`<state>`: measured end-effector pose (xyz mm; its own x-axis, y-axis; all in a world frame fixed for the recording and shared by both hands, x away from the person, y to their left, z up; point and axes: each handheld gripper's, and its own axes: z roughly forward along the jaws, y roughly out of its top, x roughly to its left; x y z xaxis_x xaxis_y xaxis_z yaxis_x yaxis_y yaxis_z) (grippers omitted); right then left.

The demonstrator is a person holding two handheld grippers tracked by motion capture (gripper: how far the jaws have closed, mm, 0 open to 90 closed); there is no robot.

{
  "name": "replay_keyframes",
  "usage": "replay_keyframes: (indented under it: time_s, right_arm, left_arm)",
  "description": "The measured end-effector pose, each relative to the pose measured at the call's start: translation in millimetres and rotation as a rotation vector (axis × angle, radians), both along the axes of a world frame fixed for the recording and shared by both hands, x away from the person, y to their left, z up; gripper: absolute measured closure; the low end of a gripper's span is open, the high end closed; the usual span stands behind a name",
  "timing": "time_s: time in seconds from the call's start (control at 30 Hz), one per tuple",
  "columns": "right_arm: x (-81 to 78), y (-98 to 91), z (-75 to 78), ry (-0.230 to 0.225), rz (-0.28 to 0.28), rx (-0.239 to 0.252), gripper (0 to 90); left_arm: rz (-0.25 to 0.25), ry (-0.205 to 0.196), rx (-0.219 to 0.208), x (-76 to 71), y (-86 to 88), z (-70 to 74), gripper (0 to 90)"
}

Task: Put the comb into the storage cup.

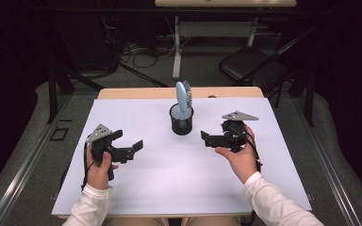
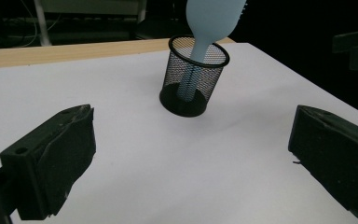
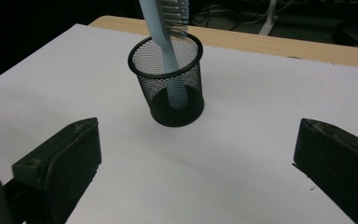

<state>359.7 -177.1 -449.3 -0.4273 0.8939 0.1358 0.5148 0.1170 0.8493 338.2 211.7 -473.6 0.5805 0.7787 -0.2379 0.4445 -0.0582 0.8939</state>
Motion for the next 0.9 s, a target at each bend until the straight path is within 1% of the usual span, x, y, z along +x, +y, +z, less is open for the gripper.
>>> replay_keyframes:
  time_s: [0.2,0.27,0.47,0.57,0.7,0.9]
  right_arm:
    - [-7.7,-13.8,-11.6,-0.001,-0.029,0.022,1.1]
    - [-10.2,-18.3,-16.6,-0.013,-0.039,0.017,1.5]
    - [-18.5,-31.1,-33.0,-0.012,-0.085,0.024,1.6]
    - [-22.0,-36.5,-41.0,-0.028,-0.106,0.006,1.6]
    - [-27.8,-42.6,-49.0,-0.035,-0.130,-0.002,1.6]
    - [-35.7,-47.6,-56.4,-0.051,-0.159,-0.008,1.6]
  left_arm:
    - [0.014,0.004,0.007,1.3,5.2,-2.2,0.9]
    - [0.016,0.008,0.006,1.9,7.1,-3.0,0.9]
    - [0.022,0.012,0.004,3.1,10.0,-4.4,0.9]
    - [0.025,0.015,0.007,3.2,10.2,-4.7,1.0]
    - [0.026,0.015,0.006,3.5,11.1,-5.1,1.0]
    - [0.032,0.015,0.004,3.9,12.9,-5.6,0.9]
